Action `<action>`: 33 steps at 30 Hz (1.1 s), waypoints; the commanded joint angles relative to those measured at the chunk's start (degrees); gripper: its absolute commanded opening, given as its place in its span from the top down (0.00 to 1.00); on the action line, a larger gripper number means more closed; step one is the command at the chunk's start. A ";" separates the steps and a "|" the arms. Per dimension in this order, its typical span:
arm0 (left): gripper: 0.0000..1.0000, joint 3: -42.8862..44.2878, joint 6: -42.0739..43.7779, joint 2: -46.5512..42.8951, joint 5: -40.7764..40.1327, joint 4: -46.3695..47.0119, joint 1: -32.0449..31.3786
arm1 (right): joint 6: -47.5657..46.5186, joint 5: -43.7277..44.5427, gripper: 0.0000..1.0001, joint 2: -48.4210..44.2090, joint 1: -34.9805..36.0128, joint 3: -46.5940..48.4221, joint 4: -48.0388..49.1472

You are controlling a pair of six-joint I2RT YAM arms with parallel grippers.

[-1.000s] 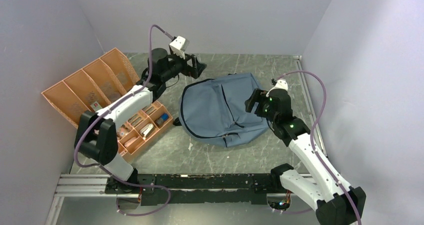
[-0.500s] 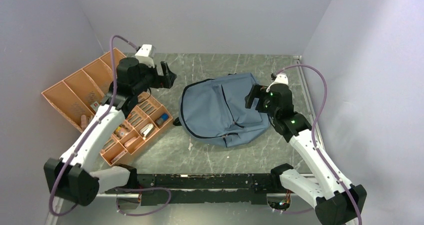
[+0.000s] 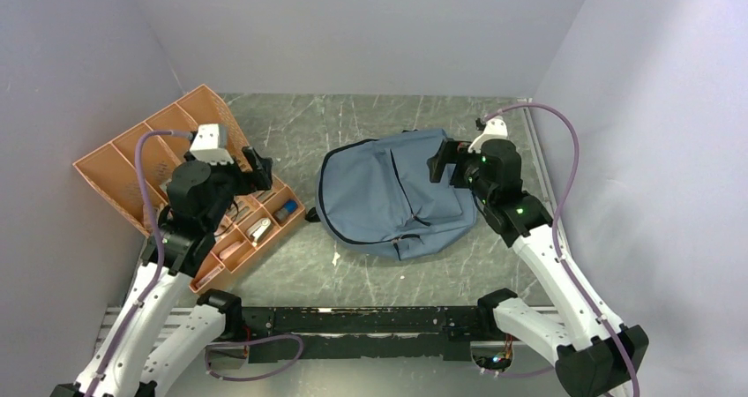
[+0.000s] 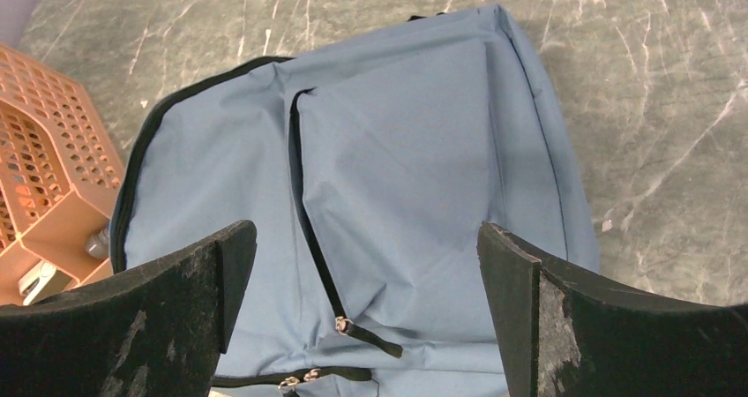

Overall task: Pack the student bag
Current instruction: Move the student bag to the center of the board.

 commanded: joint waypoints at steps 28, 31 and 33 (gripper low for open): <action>0.03 3.11 -14.72 30.38 4.27 3.15 -15.61 | 2.83 1.84 0.00 -5.42 0.10 -5.71 8.27; 0.03 4.26 -16.41 35.69 3.51 2.09 -18.09 | 3.58 2.48 0.00 -6.07 0.12 -6.91 8.04; 0.03 4.67 -17.00 38.33 3.63 1.82 -19.44 | 3.89 2.44 0.00 -7.02 0.10 -8.02 8.10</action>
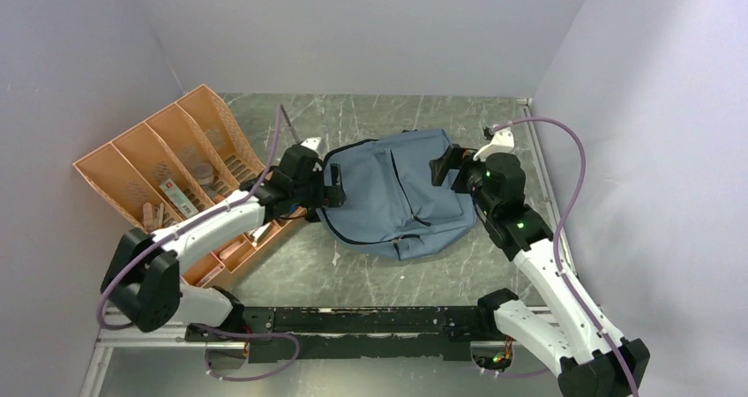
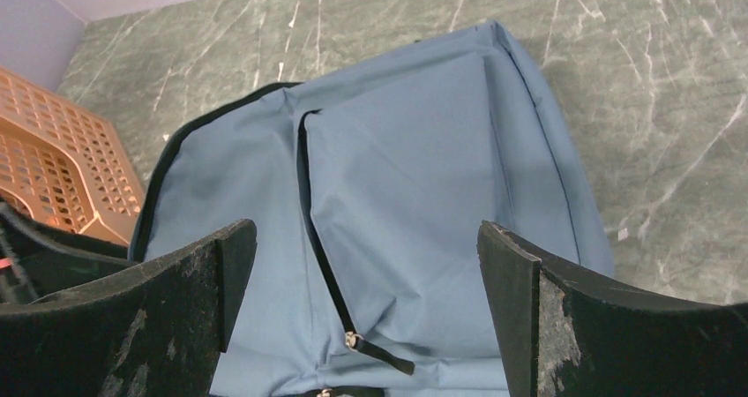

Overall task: Pack the student bag
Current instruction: Move the student bag to the center of the board.

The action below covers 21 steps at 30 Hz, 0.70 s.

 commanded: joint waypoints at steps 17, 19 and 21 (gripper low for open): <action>0.95 50.96 2.79 36.54 8.69 -4.09 -10.13 | 1.46 1.37 0.00 -9.04 0.10 -4.81 -0.29; 0.95 64.35 3.66 41.67 10.21 -8.06 -10.09 | 1.90 2.09 0.00 -9.81 0.10 -4.63 -0.65; 0.95 74.89 4.08 46.48 11.42 -12.06 -10.13 | 2.30 2.55 0.00 -10.65 0.10 -4.58 -0.98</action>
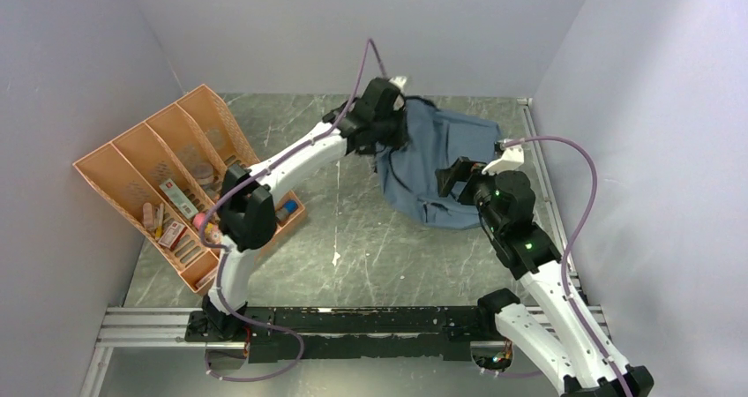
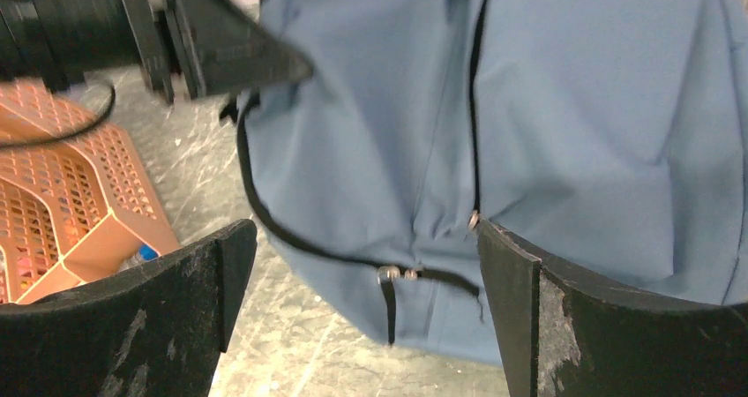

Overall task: Pack the student bag
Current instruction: Move the student bag to the center of the board.

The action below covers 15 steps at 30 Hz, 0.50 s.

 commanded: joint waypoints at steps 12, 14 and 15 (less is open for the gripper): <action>0.95 19.40 3.51 4.98 5.84 -0.68 -0.35 | 2.98 1.59 0.00 -2.17 0.10 1.28 -0.78; 0.95 17.09 4.54 3.65 5.25 -0.76 -0.35 | 2.92 1.61 0.00 -2.06 0.10 1.12 -0.80; 0.95 14.89 5.16 2.70 5.12 -0.02 -0.27 | 3.07 2.06 0.00 -2.00 0.10 1.03 -0.96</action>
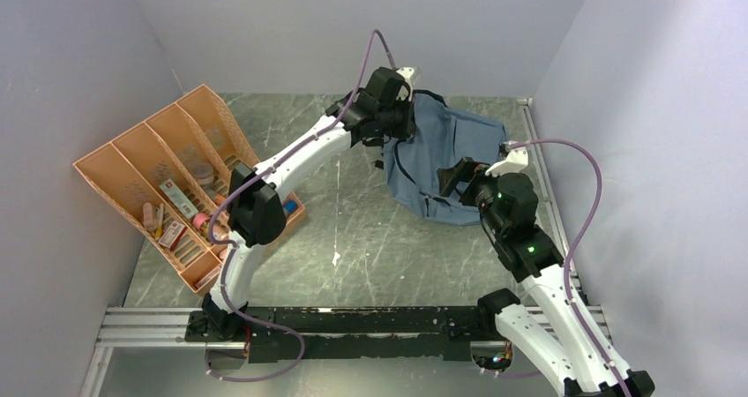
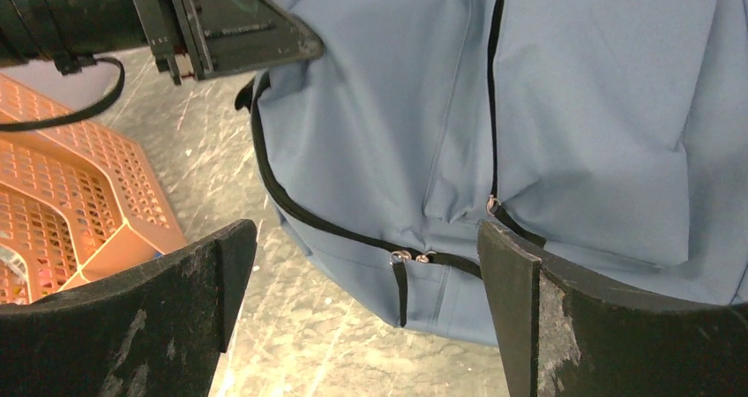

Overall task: Pack the student bag
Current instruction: Move the student bag to the center of the board.

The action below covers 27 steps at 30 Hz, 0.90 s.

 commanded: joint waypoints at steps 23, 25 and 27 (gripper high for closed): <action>0.03 -62.52 8.25 -53.80 -21.59 23.38 5.74 | -6.47 10.53 0.00 8.00 0.10 8.73 -1.63; 0.03 -66.52 7.45 -59.75 -28.19 23.44 5.98 | -8.34 10.83 0.00 8.08 0.10 9.36 -0.43; 0.03 -69.68 6.46 -65.65 -33.19 22.67 6.08 | -10.07 10.41 0.00 8.04 0.10 9.82 0.69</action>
